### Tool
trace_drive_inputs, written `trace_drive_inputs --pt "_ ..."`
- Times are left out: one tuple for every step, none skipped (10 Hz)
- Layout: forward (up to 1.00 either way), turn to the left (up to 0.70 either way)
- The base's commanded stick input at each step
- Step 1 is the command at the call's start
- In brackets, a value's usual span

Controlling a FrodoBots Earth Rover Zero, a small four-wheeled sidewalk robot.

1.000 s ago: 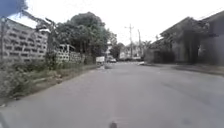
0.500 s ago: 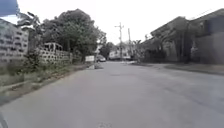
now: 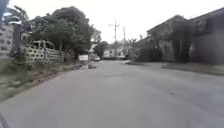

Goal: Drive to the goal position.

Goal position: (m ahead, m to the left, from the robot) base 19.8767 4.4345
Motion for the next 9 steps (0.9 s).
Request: trace_drive_inputs --pt "1.0 0.0" --pt "1.0 0.0" --pt "1.0 0.0" --pt "1.0 0.0" --pt "1.0 0.0" --pt "1.0 0.0" --pt "1.0 0.0" --pt "1.0 0.0" --pt "1.0 0.0"
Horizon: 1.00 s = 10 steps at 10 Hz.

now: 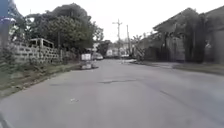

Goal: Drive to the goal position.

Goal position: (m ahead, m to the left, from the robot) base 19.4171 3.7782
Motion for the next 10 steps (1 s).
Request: trace_drive_inputs --pt "1.0 0.0" --pt "1.0 0.0" --pt "1.0 0.0" --pt "1.0 0.0" --pt "1.0 0.0" --pt "1.0 0.0" --pt "1.0 0.0" --pt "1.0 0.0" --pt "1.0 0.0" --pt "1.0 0.0"
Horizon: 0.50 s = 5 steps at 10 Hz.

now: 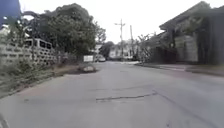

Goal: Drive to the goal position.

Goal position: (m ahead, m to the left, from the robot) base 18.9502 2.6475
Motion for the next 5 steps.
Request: trace_drive_inputs --pt "1.0 0.0" --pt "1.0 0.0" --pt "1.0 0.0" --pt "1.0 0.0" --pt "1.0 0.0"
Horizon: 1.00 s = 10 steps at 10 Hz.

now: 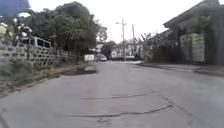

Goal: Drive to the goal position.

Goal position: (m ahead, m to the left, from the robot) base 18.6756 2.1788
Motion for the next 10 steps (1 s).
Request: trace_drive_inputs --pt "1.0 0.0" --pt "1.0 0.0" --pt "1.0 0.0" --pt "1.0 0.0" --pt "1.0 0.0" --pt "1.0 0.0" --pt "1.0 0.0" --pt "1.0 0.0" --pt "1.0 0.0" --pt "1.0 0.0"
